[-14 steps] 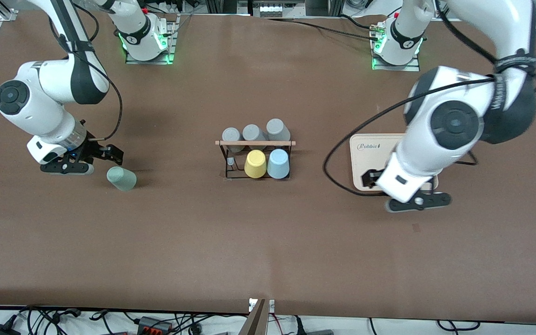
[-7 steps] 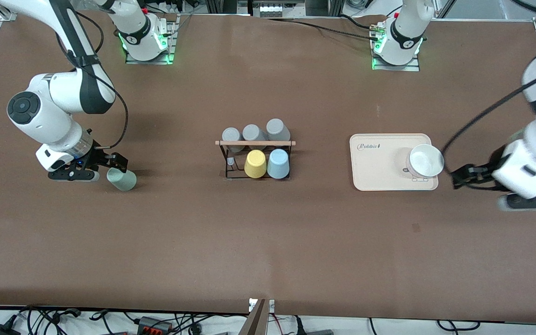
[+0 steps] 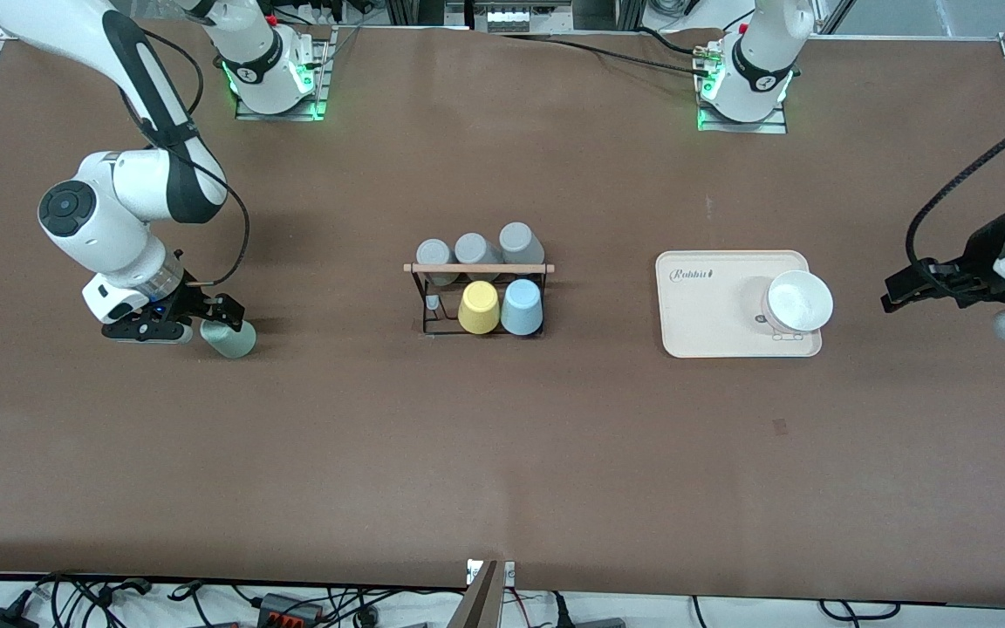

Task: Hang scattered cups on rack with three cups
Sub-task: 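Lower the right gripper to the teal cup while the left gripper withdraws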

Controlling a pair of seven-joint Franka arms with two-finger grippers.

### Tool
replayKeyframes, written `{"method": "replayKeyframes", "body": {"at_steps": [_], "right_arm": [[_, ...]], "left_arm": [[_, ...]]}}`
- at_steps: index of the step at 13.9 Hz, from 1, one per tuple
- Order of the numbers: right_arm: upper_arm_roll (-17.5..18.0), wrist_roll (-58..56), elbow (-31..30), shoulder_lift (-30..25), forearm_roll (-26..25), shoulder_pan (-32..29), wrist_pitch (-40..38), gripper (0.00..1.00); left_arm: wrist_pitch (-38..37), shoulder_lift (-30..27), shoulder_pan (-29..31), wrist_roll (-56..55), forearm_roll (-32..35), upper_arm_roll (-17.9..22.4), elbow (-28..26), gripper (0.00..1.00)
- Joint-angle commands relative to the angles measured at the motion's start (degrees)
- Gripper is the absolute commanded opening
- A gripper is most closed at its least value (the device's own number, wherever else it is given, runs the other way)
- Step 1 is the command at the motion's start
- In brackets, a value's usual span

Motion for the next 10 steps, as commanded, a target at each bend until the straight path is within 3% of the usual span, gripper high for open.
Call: {"method": "replayKeyframes", "body": {"at_steps": [1, 10], "right_arm": [[0.2, -1.04, -1.89, 0.54, -0.36, -1.22, 3.89, 1.0], [0.21, -2.53, -1.98, 2.3, -0.36, -1.32, 4.6, 1.0]], "left_arm": [[1.88, -3.65, -4.08, 1.74, -0.82, 5.23, -4.45, 1.0], [1.7, -7.25, -3.82, 1.74, -0.82, 5.15, -10.86, 1.0]]}}
